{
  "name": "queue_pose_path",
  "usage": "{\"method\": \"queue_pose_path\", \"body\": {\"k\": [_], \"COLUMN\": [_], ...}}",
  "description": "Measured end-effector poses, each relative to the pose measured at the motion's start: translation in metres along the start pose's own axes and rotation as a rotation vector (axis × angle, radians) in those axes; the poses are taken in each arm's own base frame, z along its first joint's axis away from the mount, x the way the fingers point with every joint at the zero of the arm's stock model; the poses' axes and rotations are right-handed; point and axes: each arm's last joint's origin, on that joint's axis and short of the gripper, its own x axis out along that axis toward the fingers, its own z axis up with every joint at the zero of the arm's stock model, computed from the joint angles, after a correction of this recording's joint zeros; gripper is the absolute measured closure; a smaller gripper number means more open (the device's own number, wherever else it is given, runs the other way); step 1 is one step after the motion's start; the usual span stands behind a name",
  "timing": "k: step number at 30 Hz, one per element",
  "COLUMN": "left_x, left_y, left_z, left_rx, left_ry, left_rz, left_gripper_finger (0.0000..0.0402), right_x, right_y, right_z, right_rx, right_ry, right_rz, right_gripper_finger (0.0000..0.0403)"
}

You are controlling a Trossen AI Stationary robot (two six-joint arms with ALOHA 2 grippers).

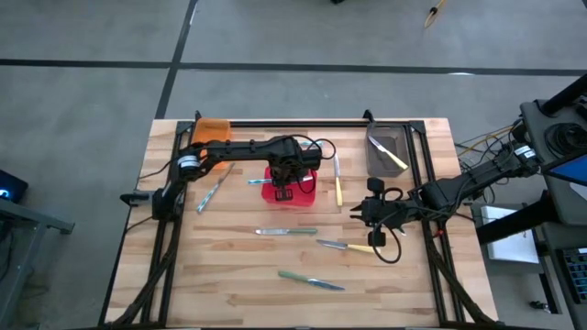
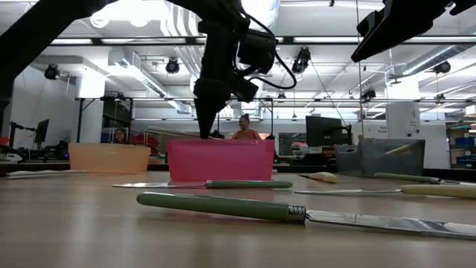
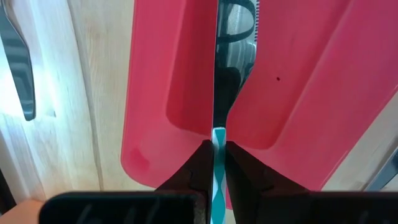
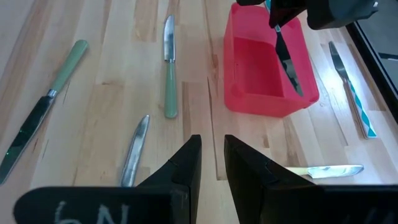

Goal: Sort silverware by color (type)
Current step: Put the bottom white patterned table knife into the red bin, then put the bottom yellow table knife into the black bin

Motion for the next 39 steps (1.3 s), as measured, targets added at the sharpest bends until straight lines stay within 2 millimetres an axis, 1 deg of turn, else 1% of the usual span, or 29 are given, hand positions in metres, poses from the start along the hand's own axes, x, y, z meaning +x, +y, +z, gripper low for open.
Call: {"method": "queue_pose_path", "body": {"k": [7,18,22,25,29,32,35,39], "left_x": [0.0,0.0,0.0,-0.004,-0.021,-0.038,-0.058,-0.085], "left_y": [0.0,0.0,0.0,-0.002,-0.01,-0.023,-0.042,-0.079], "left_z": [0.0,0.0,0.0,-0.001,-0.007,-0.013,-0.018,-0.031], "left_rx": [-0.008,-0.012,-0.013,-0.027,-0.035,-0.039,-0.032,0.011], "left_ry": [0.0,0.0,-0.002,-0.012,-0.057,-0.12,-0.218,-0.348], "left_rz": [0.0,0.0,0.0,0.001,0.002,0.001,0.003,0.049], "left_gripper_finger": [0.0384,0.0351,0.0347,0.0347,0.0347,0.0347,0.0347,0.0347], "right_x": [0.0,0.0,0.0,0.0,0.0,0.0,0.0,0.0], "right_y": [0.0,0.0,0.0,0.0,0.0,0.0,0.0,0.0], "right_z": [0.0,0.0,0.0,0.0,0.0,0.0,0.0,0.0], "right_rx": [0.0,0.0,0.0,0.0,0.007,0.049,0.117,0.249], "right_ry": [0.0,0.001,0.001,0.001,0.0,0.0,-0.001,-0.001], "right_rz": [0.0,0.0,0.0,0.0,0.0,0.0,0.0,0.0], "right_gripper_finger": [0.0342,0.0342,0.0342,0.0342,0.0342,0.0342,0.0342,0.0342]}}
